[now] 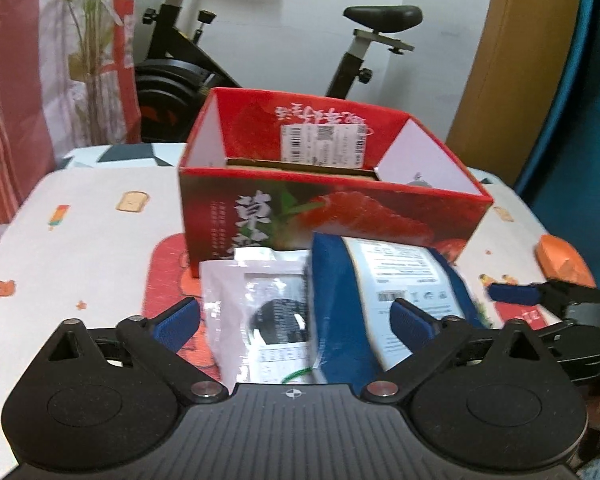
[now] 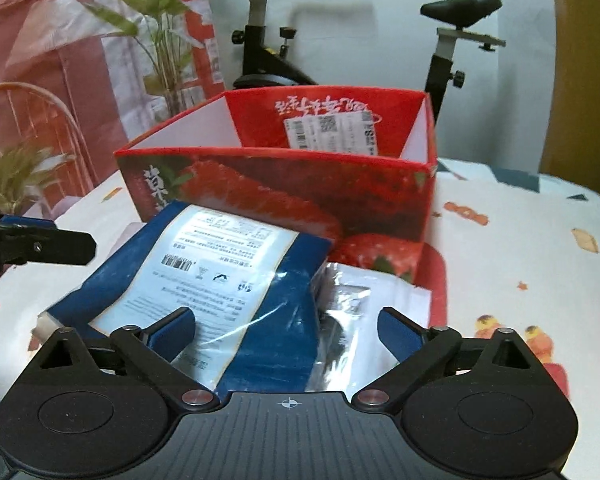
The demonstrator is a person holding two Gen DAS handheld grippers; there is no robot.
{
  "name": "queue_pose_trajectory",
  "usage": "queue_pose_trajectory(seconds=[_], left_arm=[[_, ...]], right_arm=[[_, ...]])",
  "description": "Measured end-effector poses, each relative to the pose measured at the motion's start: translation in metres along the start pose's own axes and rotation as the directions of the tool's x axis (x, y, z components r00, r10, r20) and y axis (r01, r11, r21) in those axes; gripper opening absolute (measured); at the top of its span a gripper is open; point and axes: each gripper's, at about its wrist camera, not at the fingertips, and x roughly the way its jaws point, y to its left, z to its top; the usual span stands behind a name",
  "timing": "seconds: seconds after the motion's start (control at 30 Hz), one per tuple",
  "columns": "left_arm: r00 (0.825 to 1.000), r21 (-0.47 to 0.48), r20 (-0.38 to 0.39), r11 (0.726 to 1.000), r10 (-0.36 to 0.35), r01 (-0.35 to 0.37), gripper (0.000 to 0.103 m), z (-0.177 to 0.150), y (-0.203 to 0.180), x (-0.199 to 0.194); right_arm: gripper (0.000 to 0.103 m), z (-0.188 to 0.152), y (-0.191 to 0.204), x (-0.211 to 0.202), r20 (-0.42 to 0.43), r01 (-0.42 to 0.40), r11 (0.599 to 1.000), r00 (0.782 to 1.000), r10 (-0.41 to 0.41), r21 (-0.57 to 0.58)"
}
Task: Organize soft objects
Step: 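Move the right tool back to the blue-and-white packaged bag, then close the right tool on the blue bag and lift it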
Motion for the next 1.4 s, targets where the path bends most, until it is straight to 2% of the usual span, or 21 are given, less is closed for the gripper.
queue_pose_trajectory(seconds=[0.13, 0.2, 0.27, 0.47, 0.73, 0.8, 1.0, 1.13, 1.4], left_arm=[[0.999, -0.022, -0.014, 0.999, -0.050, 0.049, 0.077, 0.001, 0.002, 0.007], [0.998, -0.008, -0.020, 0.998, -0.055, 0.054, 0.061, 0.001, -0.002, 0.013], [0.999, 0.015, -0.035, 0.999, -0.042, 0.042, 0.053, 0.000, -0.003, 0.020], [0.992, -0.041, -0.111, 0.998, -0.062, 0.058, 0.053, -0.010, 0.005, 0.043], [0.987, -0.020, -0.126, 0.995, -0.099, 0.097, 0.051, -0.017, -0.003, 0.050], [0.985, -0.006, -0.131, 0.993, -0.114, 0.114, 0.042, -0.018, -0.007, 0.051], [0.982, -0.001, -0.139, 0.991, -0.131, 0.132, 0.032, -0.019, -0.010, 0.052], [0.982, -0.017, -0.118, 0.989, -0.145, 0.144, 0.032, -0.016, -0.005, 0.045], [0.982, -0.013, -0.021, 0.982, -0.188, 0.188, 0.032, 0.004, -0.003, 0.014]], right_arm=[[0.086, 0.000, -0.002, 0.003, -0.008, -0.032, 0.999, 0.999, 0.032, 0.010], [0.079, -0.002, -0.002, 0.006, -0.016, -0.039, 0.999, 0.999, 0.040, 0.007], [0.073, -0.004, -0.004, 0.009, -0.027, -0.048, 0.999, 0.998, 0.048, 0.009], [0.059, -0.008, -0.004, 0.016, -0.046, -0.071, 0.998, 0.996, 0.071, 0.003], [0.055, -0.011, -0.002, 0.021, -0.051, -0.076, 0.997, 0.996, 0.075, -0.020], [0.051, -0.011, -0.001, 0.021, -0.048, -0.081, 0.996, 0.996, 0.079, -0.029], [0.040, -0.009, -0.001, 0.019, -0.043, -0.091, 0.995, 0.995, 0.090, -0.033], [0.034, -0.006, 0.000, 0.013, -0.029, -0.107, 0.993, 0.994, 0.106, -0.041], [0.034, 0.013, 0.006, -0.009, 0.049, -0.127, 0.988, 0.990, 0.131, -0.084]])
